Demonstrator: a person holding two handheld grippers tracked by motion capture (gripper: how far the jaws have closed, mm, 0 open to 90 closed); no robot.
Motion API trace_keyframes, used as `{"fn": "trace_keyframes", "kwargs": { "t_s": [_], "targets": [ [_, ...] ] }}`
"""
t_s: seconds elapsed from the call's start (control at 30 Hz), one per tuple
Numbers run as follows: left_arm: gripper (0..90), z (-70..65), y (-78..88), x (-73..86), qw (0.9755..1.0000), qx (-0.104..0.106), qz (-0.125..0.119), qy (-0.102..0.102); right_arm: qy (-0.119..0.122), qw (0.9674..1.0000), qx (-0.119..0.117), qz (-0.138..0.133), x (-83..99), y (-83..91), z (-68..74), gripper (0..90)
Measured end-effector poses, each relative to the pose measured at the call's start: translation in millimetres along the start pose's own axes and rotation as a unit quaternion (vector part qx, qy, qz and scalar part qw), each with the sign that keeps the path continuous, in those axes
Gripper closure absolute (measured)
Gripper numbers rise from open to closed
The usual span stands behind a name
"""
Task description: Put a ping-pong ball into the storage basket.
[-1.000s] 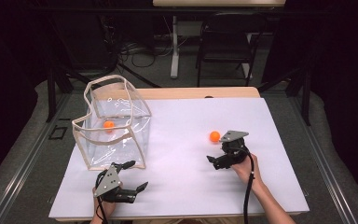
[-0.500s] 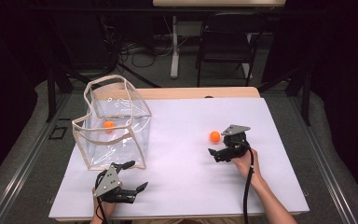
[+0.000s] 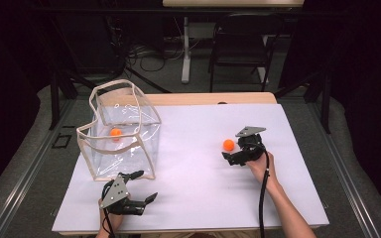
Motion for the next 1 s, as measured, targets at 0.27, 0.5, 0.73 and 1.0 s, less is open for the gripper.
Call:
{"fn": "trace_keyframes", "kwargs": {
  "t_s": [0.27,0.5,0.73,1.0],
  "targets": [
    [15.7,0.3,1.0,0.1,1.0000,-0.002,-0.002,-0.002,0.008,0.9999,0.006,0.002,-7.7,-11.1,-2.8,0.0],
    [15.7,0.6,0.4,0.4,1.0000,-0.001,0.000,0.000,0.005,0.9998,-0.002,0.019,-7.8,-23.6,-3.1,0.0],
    [15.7,-1.2,1.4,-0.9,1.0000,0.001,-0.004,-0.004,0.011,0.9996,0.004,0.028,-5.6,-25.7,-4.3,0.0],
    [15.7,-2.1,1.4,-1.3,1.0000,0.003,-0.004,-0.003,0.007,0.9995,0.010,0.029,-3.3,-28.7,-6.1,19.8]
  ]
}}
Point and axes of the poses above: each handheld gripper's, and its own axes: y roughly backward along the jaws, x roughly out of its underside, z roughly to its left, the point moved 3 cm from there along -y, roughly forward along the jaws, and after that the axes turned 4 degrees about -y, right-handed, at the moved point
